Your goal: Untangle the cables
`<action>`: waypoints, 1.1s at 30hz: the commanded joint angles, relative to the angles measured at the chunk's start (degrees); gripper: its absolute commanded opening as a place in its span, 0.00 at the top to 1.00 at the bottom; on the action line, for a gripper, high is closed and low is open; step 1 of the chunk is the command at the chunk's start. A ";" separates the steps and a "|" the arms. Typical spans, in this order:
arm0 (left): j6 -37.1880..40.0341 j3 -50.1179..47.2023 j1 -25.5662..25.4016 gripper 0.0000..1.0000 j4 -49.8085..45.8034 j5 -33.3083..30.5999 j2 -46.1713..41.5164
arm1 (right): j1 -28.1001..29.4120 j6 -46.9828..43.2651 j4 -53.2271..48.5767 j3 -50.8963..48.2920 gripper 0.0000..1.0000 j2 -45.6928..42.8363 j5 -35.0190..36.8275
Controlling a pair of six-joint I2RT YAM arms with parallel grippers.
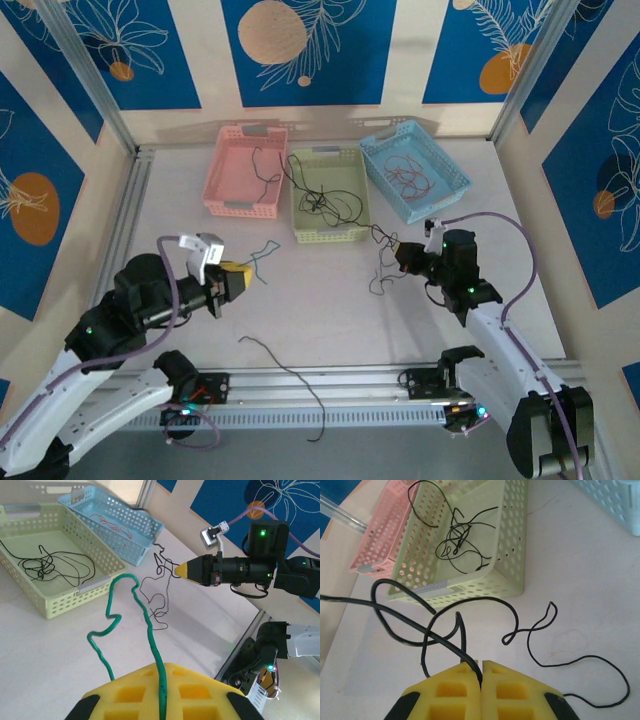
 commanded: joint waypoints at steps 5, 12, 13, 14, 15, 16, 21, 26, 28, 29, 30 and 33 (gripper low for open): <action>-1.58 -2.14 -0.03 1.00 5.74 5.05 1.47 | 1.37 -0.70 0.56 1.62 1.00 0.44 -1.75; -3.44 -3.98 -0.02 1.00 8.69 7.36 1.65 | 1.90 -0.72 1.07 1.50 1.00 0.39 -2.53; -3.62 -3.90 -0.03 1.00 8.86 7.80 1.89 | 1.93 -0.73 1.07 1.47 1.00 0.43 -2.49; -3.88 -3.97 -0.09 1.00 9.32 8.33 2.02 | 2.00 -0.71 1.07 1.42 1.00 0.43 -2.36; -4.16 -4.14 -0.07 1.00 9.98 8.82 2.12 | 1.93 -0.81 1.07 1.27 1.00 0.33 -2.00; -4.28 -4.31 0.02 1.00 10.32 8.97 2.13 | 1.91 -0.63 0.94 1.20 1.00 0.21 -1.45; -4.71 -4.20 -0.08 1.00 9.60 0.00 1.80 | 1.51 0.93 0.86 -0.75 1.00 -2.12 3.74; -1.88 -0.66 3.44 0.97 11.34 -14.82 8.65 | 0.75 1.19 0.85 -2.63 1.00 -2.32 6.41; -1.73 1.18 7.72 0.98 13.64 -12.86 14.20 | 0.42 1.10 1.24 -3.42 1.00 -2.46 6.59; -2.72 1.86 11.09 0.97 15.52 -10.25 17.06 | 0.39 1.08 1.41 -3.90 1.00 -2.66 6.85; -4.03 2.28 13.95 0.97 17.41 -7.50 19.71 | 0.27 1.10 1.72 -4.34 1.00 -2.88 7.01; -6.16 4.33 21.23 0.91 23.12 -2.47 28.06 | 0.04 1.59 2.30 -5.47 1.00 -3.70 7.73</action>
